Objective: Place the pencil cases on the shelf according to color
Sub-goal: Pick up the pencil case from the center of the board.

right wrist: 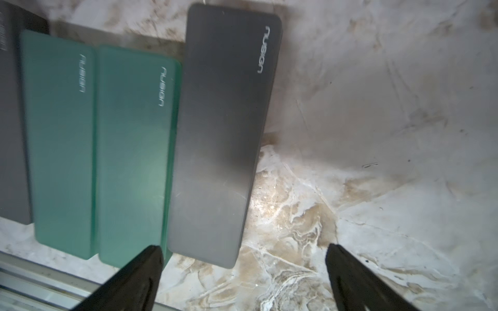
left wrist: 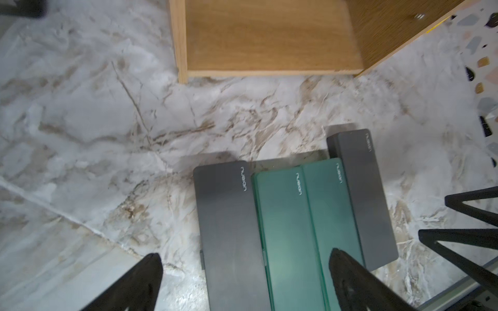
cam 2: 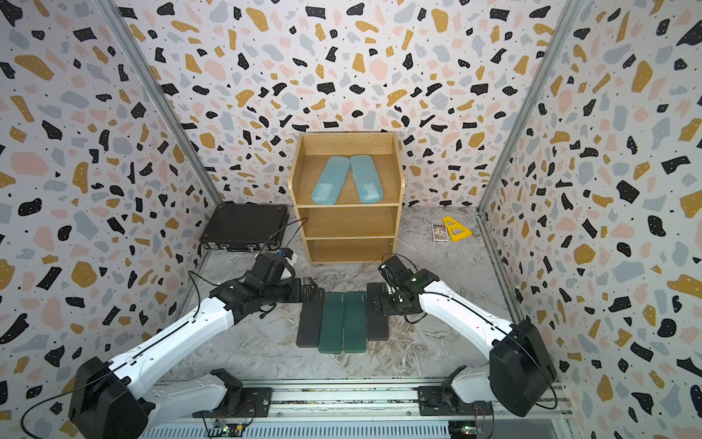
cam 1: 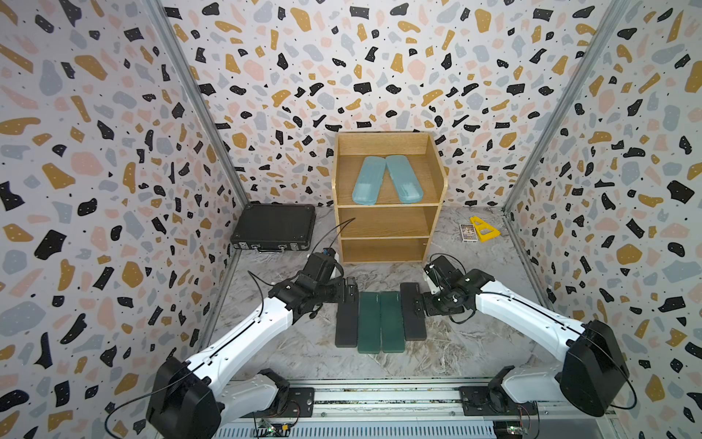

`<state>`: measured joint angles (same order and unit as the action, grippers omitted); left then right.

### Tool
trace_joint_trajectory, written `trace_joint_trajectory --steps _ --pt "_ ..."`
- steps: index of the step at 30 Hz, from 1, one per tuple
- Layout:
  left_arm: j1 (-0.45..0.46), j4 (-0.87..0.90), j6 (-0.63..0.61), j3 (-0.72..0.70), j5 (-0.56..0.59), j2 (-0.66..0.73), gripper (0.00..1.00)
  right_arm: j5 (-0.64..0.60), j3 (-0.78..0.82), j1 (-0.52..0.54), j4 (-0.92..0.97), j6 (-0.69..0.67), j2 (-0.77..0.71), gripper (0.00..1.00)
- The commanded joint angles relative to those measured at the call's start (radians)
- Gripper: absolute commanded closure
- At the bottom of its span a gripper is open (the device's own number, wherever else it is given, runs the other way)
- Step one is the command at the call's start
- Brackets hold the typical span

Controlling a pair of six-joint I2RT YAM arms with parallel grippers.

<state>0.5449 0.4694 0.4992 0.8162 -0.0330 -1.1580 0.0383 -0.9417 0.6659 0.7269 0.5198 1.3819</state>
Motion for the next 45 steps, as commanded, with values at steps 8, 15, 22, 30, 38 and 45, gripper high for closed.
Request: trace_joint_trajectory --steps 8,15,22,30,38,45 --pt "-0.002 -0.006 0.07 -0.077 0.048 -0.056 0.0 -0.046 0.006 0.057 -0.115 0.051 0.101 0.0" --pt "0.0 0.001 0.098 -0.1 0.04 -0.106 0.0 -0.093 0.043 0.069 -0.144 0.065 0.129 0.0" --pt "0.0 -0.024 0.106 -0.123 0.066 -0.128 0.0 -0.119 0.089 0.068 -0.185 0.049 0.129 0.0" --pt "0.0 -0.058 0.121 -0.14 0.065 -0.16 0.0 -0.116 0.125 0.024 -0.196 0.03 0.108 0.0" --pt "-0.002 -0.048 0.118 -0.137 0.097 -0.136 0.0 -0.101 0.114 -0.005 -0.144 0.005 0.039 0.0" --pt "-0.002 -0.022 0.11 -0.137 0.127 -0.071 0.0 -0.045 0.118 0.009 -0.185 0.022 -0.049 0.0"
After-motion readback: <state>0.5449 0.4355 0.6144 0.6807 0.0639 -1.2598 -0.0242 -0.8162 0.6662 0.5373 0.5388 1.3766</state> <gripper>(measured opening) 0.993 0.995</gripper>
